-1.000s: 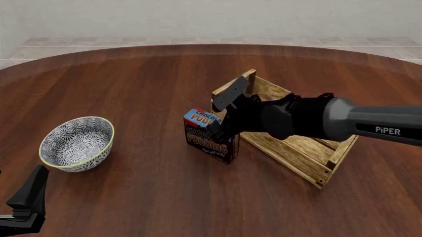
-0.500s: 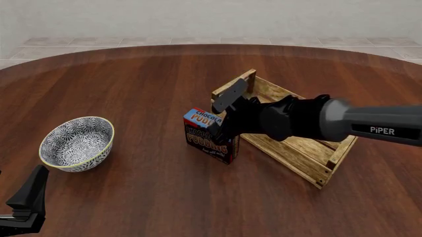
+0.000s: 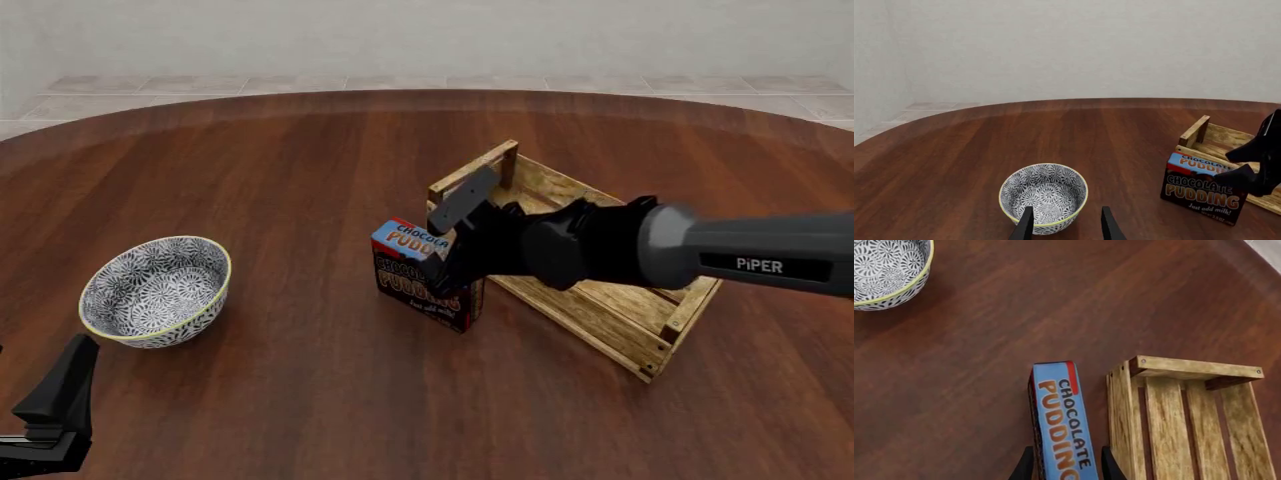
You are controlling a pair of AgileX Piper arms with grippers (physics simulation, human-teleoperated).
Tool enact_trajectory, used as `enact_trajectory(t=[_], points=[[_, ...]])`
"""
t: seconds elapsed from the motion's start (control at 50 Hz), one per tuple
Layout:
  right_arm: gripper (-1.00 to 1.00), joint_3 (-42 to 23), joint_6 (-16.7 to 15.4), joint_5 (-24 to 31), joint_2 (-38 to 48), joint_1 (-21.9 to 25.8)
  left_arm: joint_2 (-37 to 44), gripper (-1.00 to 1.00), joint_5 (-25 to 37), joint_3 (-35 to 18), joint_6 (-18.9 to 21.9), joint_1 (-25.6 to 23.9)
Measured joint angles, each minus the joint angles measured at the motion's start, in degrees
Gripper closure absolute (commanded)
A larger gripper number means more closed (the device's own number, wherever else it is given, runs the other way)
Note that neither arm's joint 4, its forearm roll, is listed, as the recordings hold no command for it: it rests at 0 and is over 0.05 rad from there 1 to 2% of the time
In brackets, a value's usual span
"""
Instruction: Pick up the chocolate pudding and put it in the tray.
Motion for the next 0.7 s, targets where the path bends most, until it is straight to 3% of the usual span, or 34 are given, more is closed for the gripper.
enact_trajectory(t=[0.7], points=[[-1.00,-0.4,0.2,-0.6,1.8,-0.4,0.0,-1.00,0.0,0.0,0.0,0.0]])
